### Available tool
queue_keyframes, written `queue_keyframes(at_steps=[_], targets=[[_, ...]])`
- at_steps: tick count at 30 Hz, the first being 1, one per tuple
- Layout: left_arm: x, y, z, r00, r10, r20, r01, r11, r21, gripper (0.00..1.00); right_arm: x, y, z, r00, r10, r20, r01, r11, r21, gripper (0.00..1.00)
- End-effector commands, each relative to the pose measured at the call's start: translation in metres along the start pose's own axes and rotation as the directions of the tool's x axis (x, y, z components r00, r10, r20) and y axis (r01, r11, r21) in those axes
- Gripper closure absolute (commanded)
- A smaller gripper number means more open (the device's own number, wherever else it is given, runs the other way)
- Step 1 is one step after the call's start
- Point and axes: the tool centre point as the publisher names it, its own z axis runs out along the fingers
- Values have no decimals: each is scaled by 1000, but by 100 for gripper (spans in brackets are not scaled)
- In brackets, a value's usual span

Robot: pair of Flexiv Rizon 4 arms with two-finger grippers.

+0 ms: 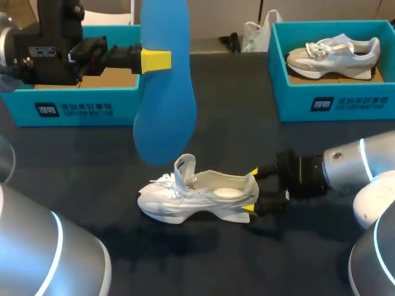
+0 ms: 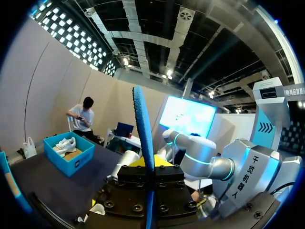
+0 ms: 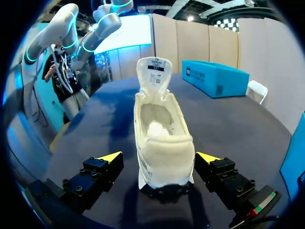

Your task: Take the shoe out of the shoebox, open the shoe tongue, remove and reinsert the insole, then place the shoe into the shoebox

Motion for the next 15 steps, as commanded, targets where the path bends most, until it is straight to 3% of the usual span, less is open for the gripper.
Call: queue_keyframes(at_steps=[1, 9, 15], targets=[[-1, -1, 1, 1000, 0, -1, 0, 1000, -4, 100, 0, 14, -10, 1000, 7, -3, -6, 951, 309, 0], [-1, -1, 1, 1000, 0, -1, 0, 1000, -4, 100, 0, 26, -18, 1000, 11, 18, -19, 859, 512, 0], [-1, -1, 1, 1000, 0, -1, 0, 1000, -4, 100, -6, 26, -20, 999, 25, 31, -38, 806, 591, 0]])
